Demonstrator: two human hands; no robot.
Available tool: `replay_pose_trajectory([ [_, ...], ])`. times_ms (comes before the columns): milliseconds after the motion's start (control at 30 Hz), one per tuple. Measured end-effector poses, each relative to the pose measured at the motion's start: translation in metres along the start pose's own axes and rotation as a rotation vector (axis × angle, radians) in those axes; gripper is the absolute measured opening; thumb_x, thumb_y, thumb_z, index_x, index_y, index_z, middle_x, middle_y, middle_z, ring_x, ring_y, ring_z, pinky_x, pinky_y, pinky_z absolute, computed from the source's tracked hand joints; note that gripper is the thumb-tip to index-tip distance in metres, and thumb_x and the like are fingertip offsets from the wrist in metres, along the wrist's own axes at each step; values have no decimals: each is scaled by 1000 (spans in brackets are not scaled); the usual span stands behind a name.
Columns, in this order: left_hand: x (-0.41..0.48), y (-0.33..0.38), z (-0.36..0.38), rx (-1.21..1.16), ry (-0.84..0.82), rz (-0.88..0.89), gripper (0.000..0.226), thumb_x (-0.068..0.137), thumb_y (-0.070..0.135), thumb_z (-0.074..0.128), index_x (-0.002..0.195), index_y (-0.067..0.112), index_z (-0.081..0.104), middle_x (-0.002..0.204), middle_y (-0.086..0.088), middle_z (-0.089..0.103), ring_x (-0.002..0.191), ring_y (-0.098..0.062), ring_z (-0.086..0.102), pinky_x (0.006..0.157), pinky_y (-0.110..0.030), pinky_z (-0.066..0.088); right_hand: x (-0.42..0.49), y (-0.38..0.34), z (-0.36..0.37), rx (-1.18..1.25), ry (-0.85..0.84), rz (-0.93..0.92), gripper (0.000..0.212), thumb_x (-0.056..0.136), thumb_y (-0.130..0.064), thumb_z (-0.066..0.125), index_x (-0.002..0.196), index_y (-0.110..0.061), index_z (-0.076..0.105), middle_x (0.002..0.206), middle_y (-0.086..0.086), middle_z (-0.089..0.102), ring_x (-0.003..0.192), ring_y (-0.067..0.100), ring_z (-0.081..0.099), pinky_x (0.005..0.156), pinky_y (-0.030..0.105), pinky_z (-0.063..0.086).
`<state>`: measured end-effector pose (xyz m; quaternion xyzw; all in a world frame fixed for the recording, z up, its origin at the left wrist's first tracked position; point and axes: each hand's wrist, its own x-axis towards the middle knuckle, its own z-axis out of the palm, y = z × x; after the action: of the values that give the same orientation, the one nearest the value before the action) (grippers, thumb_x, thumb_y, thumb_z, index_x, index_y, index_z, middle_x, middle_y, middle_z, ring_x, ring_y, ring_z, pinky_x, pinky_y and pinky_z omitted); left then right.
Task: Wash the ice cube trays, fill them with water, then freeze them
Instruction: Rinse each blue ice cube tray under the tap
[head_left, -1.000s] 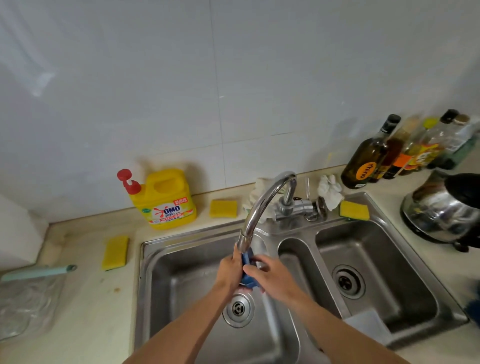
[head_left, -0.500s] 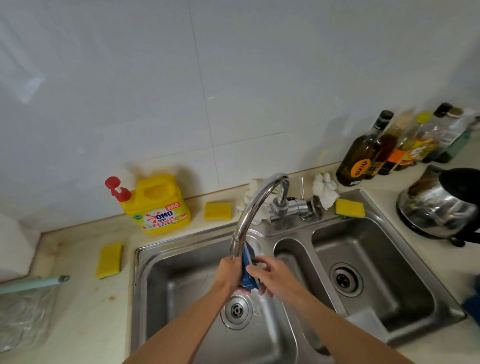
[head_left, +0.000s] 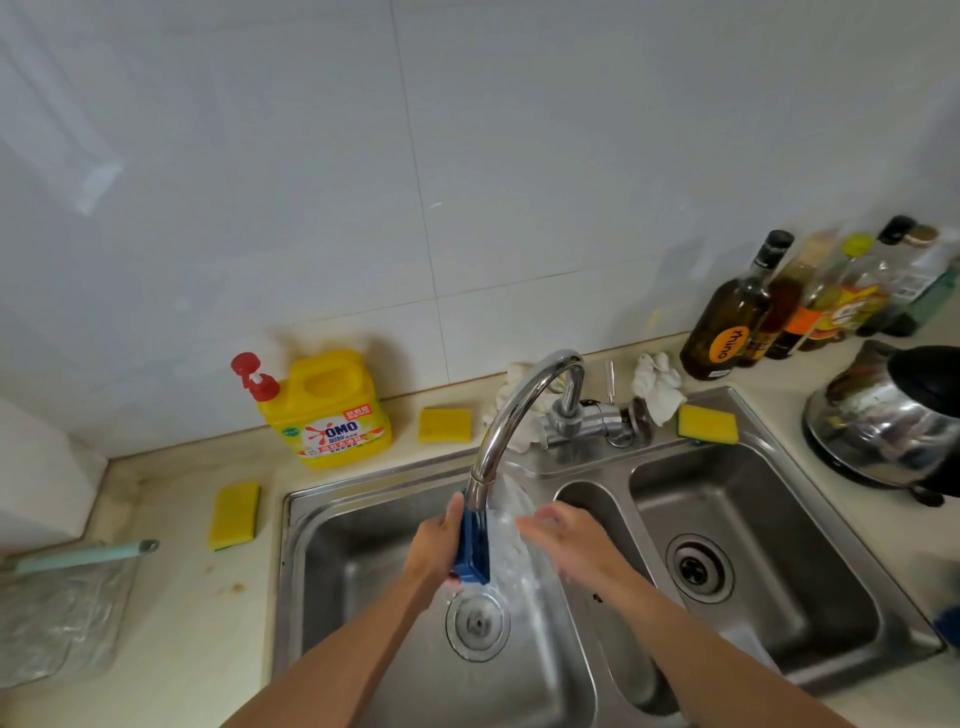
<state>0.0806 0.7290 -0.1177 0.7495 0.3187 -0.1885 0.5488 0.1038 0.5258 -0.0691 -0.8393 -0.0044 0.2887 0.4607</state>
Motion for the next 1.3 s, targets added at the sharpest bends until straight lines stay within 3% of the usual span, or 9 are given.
replay_pose_trajectory([
  [67,4,3,-4,-84,26,-27,65,99,66,35,96,10,67,86,-11,73,74,-22,72,51,-25,53,-3,1,-7,-5,24,17,62,90,-64,61,134,-20,57,93,-12,61,74,1,58,72,25,48],
  [200,13,11,0,-78,9,0,65,101,64,35,96,9,68,83,-9,70,72,-20,63,63,-27,49,-17,11,-19,-78,-9,6,66,89,-48,67,146,-23,44,125,-11,60,102,5,63,79,24,54],
  [333,17,13,11,-33,-16,115,37,106,39,39,98,11,63,89,-15,69,76,-24,61,75,-39,52,-34,38,-39,-155,51,42,91,78,-32,74,156,-18,28,140,-1,50,119,16,55,96,32,49],
  [500,21,14,21,112,133,198,35,104,42,45,105,13,63,82,-10,68,70,-24,62,63,-32,49,-59,88,-71,-496,119,52,74,86,-15,73,149,-19,33,141,3,40,94,1,50,76,7,42],
  [633,22,16,26,206,234,185,49,96,65,45,93,18,58,71,-4,62,61,-19,60,49,-25,39,-80,127,-90,-696,81,91,80,87,-6,70,153,-20,28,152,3,33,134,22,41,110,36,44],
  [767,22,19,34,149,266,153,57,94,71,41,76,19,54,67,-7,60,58,-22,58,53,-28,43,-99,157,-100,-884,1,119,95,85,2,68,160,-28,18,167,5,15,152,29,22,119,45,35],
  [1000,17,17,43,209,251,102,76,96,69,37,101,-3,61,94,-23,65,79,-35,64,69,-36,46,-109,183,-101,-1163,-146,136,98,92,-6,68,163,-29,5,170,14,-7,156,38,3,125,53,17],
  [1200,5,7,45,143,242,151,66,100,63,33,108,5,62,94,-19,68,76,-29,63,67,-36,47,-109,180,-99,-1213,-156,162,104,90,-4,69,163,-32,-1,170,15,-15,156,41,2,124,57,18],
  [1300,3,6,44,91,207,133,65,100,65,33,115,8,60,102,-22,67,92,-39,66,83,-48,57,-107,171,-100,-1193,-142,141,107,89,-1,68,163,-32,-3,170,15,-15,156,42,2,124,57,18],
])
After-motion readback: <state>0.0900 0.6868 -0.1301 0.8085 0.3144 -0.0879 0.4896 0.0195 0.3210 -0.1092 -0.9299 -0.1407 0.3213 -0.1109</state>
